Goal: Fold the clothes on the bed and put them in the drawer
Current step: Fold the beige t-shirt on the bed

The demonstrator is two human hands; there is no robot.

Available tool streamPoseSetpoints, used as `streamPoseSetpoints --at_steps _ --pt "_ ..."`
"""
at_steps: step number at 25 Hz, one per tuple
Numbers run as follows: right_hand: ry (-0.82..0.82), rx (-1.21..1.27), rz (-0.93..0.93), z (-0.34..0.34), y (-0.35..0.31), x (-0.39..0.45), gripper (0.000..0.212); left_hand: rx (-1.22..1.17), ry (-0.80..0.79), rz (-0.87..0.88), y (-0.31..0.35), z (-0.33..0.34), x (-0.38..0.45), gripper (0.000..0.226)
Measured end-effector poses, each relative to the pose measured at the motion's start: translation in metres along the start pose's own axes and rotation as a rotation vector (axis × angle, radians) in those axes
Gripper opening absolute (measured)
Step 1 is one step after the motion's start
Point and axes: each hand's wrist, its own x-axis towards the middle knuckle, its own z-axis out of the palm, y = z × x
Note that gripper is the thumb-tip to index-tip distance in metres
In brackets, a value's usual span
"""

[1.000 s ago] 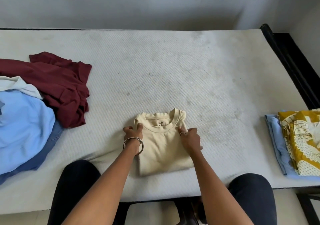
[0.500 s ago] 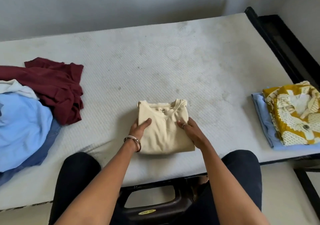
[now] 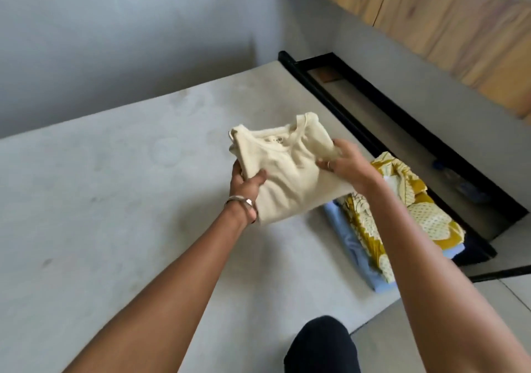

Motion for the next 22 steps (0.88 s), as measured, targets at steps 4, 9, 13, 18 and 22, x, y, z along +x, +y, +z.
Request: streamPoseSetpoints --at_steps 4,9,13,18,22 --pt "0.193 -0.345 0.066 -0.041 0.017 0.087 0.058 0.011 -0.057 -0.208 0.006 0.071 0.063 0.077" --pt "-0.144 -0.840 0.018 0.016 0.072 0.094 0.069 0.351 -0.136 -0.360 -0.052 0.059 0.083 0.075" --pt "-0.256 -1.123 0.107 0.060 0.087 0.078 0.066 0.273 -0.143 -0.293 -0.077 0.038 0.080 0.074" --pt "-0.086 -1.053 0.010 0.082 0.039 0.046 0.049 0.491 0.019 -0.231 -0.058 -0.004 0.047 0.044" --pt "0.007 -0.321 -0.089 0.127 0.002 -0.020 0.043 0.610 0.176 -0.137 -0.014 -0.069 -0.015 0.028"
